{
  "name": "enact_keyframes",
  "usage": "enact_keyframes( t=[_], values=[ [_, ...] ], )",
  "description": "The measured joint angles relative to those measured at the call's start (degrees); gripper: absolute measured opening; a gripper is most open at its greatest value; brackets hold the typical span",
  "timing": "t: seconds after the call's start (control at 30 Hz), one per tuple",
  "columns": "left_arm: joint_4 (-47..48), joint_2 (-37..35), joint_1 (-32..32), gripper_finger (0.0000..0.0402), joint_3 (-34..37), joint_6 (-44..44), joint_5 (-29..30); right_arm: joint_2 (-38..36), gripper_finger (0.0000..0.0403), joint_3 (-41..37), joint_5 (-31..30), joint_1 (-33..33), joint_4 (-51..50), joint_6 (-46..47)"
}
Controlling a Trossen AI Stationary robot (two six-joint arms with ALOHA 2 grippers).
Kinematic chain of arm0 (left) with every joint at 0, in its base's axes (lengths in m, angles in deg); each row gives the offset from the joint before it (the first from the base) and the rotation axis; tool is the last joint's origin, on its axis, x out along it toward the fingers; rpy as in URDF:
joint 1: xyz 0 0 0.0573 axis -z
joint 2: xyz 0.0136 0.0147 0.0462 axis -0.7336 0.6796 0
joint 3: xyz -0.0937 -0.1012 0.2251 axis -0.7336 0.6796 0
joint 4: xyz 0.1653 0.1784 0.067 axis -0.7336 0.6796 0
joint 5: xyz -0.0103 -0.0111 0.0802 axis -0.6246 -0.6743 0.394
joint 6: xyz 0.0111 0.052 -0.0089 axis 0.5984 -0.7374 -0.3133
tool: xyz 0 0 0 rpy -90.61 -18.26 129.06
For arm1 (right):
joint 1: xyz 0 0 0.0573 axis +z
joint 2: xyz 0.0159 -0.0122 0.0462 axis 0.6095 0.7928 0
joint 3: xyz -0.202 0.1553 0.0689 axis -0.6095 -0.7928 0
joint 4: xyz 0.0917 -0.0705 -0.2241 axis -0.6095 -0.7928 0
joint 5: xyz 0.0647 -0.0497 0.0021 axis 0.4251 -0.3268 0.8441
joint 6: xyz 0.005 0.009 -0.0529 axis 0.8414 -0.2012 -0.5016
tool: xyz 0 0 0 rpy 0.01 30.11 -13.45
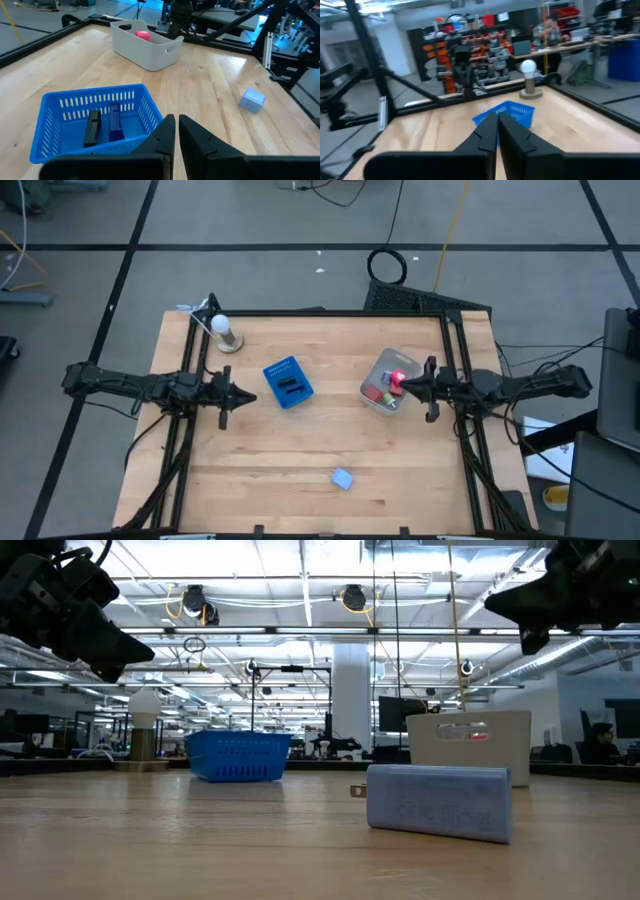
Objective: Pick & Place Office items
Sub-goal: Put the blue charger adapter into the gray bin
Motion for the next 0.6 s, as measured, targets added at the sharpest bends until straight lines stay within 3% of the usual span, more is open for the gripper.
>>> enact_keyframes(
  t=[0.27,0.6],
  values=[
    [0.0,0.0,0.0,0.0024,0.0,0.4,0.0,-6.8,0.0004,-3.5,1.2,-0.1,-2.3,-0.8],
    [-6.0,1.2,0.6,0.0024,0.0,4.4,-7.0,-7.8,0.0001,-9.4,1.2,-0.1,4.2,-1.2]
  ],
)
